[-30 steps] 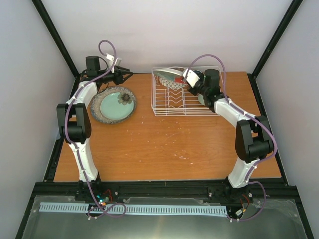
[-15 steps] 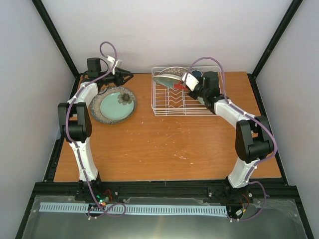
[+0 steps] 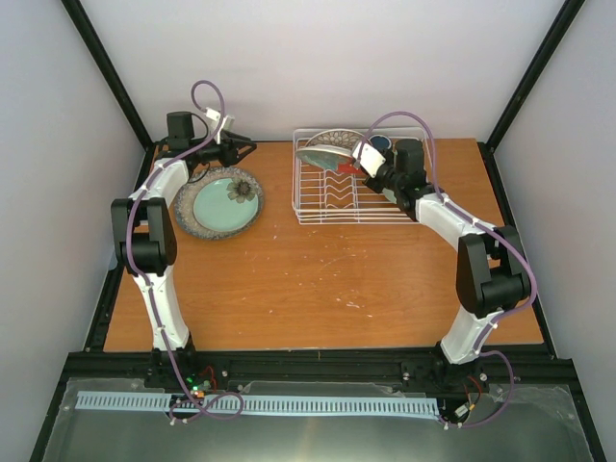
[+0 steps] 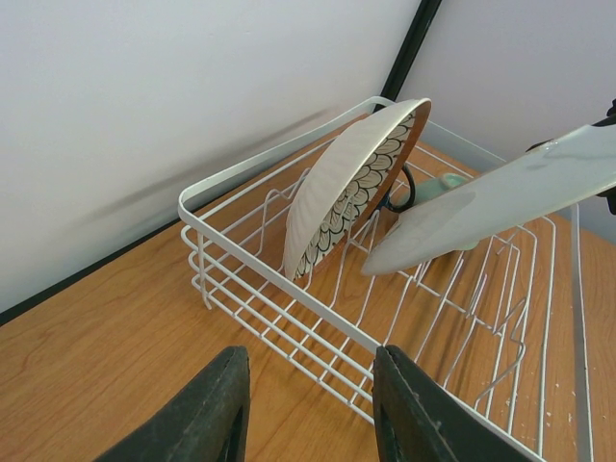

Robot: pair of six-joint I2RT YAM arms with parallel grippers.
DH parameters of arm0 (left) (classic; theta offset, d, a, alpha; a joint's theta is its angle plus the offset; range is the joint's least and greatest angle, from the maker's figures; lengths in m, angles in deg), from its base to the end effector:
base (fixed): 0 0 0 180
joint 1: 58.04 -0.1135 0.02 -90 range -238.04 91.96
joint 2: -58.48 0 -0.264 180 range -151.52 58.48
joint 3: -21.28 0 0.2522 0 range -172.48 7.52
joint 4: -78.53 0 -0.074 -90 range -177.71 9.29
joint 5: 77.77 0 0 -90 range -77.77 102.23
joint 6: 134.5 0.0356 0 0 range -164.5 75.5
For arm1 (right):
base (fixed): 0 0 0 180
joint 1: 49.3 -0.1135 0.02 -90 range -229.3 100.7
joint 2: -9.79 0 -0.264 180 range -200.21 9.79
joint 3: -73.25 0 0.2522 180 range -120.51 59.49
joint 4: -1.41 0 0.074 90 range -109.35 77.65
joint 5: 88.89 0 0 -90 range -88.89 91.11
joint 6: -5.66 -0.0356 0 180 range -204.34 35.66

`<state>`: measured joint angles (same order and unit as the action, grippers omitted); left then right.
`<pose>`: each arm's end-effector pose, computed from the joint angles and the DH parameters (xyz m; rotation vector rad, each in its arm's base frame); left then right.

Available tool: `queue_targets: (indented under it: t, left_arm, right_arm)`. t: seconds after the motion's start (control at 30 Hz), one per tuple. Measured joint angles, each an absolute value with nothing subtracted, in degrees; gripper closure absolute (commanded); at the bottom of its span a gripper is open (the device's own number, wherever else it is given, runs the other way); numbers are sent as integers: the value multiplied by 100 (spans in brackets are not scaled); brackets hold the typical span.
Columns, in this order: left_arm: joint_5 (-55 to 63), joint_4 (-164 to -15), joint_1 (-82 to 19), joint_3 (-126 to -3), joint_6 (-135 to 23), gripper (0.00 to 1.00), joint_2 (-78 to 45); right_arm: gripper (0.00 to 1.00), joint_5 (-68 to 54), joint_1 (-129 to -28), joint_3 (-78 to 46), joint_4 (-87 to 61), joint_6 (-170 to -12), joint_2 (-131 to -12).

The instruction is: Load the mixed dishes into the dish rack

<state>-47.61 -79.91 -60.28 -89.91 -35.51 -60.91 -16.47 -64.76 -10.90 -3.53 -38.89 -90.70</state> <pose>0.4798 -0.0120 0.2619 0.7188 1.7938 -0.9458 0.3929 0.1198 0.2630 -1.1444 1.5472 -0.0527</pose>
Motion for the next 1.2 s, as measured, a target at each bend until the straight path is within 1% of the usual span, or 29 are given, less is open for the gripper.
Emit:
queue_targets:
  t: [0.63,0.83,1.2]
  left_arm:
    - [-4783,-7981,-6028,-8991,-3548,63,-6093]
    - [-4785,-7773,-6028,-9017,-3498,64,-6137]
    - [-4783,-7589,-6028,-9061,-3441,64,-6353]
  right_arm:
    - [97,-1647,-6465,-1048,-355,-3862,-9068]
    - [97,-1649,-6465,-1048,-353,-3865,-9083]
    - [97,-1894,-6444,-1142,-143,-3959,-9396]
